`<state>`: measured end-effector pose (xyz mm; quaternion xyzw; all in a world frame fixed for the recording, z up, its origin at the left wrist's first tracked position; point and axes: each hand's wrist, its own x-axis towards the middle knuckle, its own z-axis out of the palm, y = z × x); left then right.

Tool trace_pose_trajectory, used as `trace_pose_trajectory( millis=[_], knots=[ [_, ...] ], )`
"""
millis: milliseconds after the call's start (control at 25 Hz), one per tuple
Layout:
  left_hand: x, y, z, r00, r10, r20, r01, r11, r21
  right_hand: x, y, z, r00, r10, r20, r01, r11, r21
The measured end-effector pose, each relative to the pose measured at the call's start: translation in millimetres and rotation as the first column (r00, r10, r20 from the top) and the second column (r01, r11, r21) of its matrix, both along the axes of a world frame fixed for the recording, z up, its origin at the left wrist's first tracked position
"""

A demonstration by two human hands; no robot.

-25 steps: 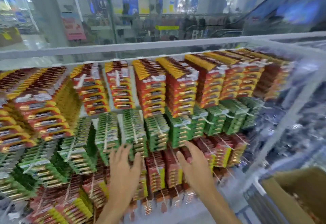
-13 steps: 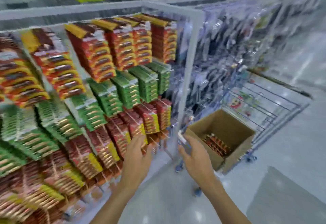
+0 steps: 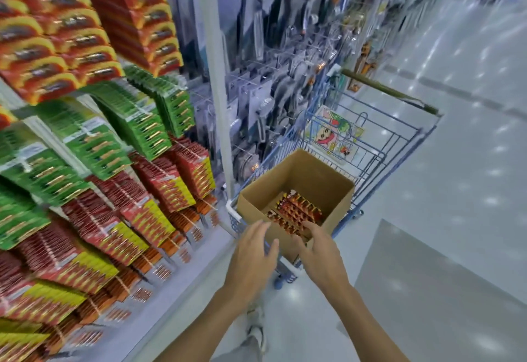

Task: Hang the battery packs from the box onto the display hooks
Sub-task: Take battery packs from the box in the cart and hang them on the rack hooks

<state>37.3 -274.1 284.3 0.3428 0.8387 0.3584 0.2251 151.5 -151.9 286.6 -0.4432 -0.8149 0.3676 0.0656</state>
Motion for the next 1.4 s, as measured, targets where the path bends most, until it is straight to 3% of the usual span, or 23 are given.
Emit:
trace_pose_trajectory(
  millis=[320, 560, 1000, 1120, 1240, 1400],
  knots=[
    [-62, 114, -32, 0.993, -0.089, 0.082, 0.096, 0.992, -0.083, -46, 103, -33, 0.98, -0.025, 0.196, 0.033, 0.999, -0.036],
    [-88, 163, -52, 0.985, -0.02, 0.171, 0.056, 0.976, -0.208, -77, 157, -60, 0.961, -0.001, 0.276, 0.03, 0.994, -0.103],
    [-96, 239, -126, 0.949, 0.181, 0.257, -0.038, 0.878, -0.477, -120, 263, -139, 0.885, 0.228, 0.405, -0.132, 0.959, -0.252],
    [-101, 265, -159, 0.889, 0.332, 0.316, -0.113, 0.826, -0.552, -136, 286, -175, 0.85, 0.265, 0.456, -0.134, 0.945, -0.3],
    [-104, 288, -199, 0.766, 0.515, 0.383, -0.211, 0.766, -0.607, -148, 303, -213, 0.782, 0.339, 0.524, -0.155, 0.919, -0.363],
    [-100, 304, -259, 0.664, 0.646, 0.377, -0.24, 0.661, -0.711, -171, 322, -272, 0.709, 0.389, 0.589, -0.131, 0.892, -0.432]
  ],
)
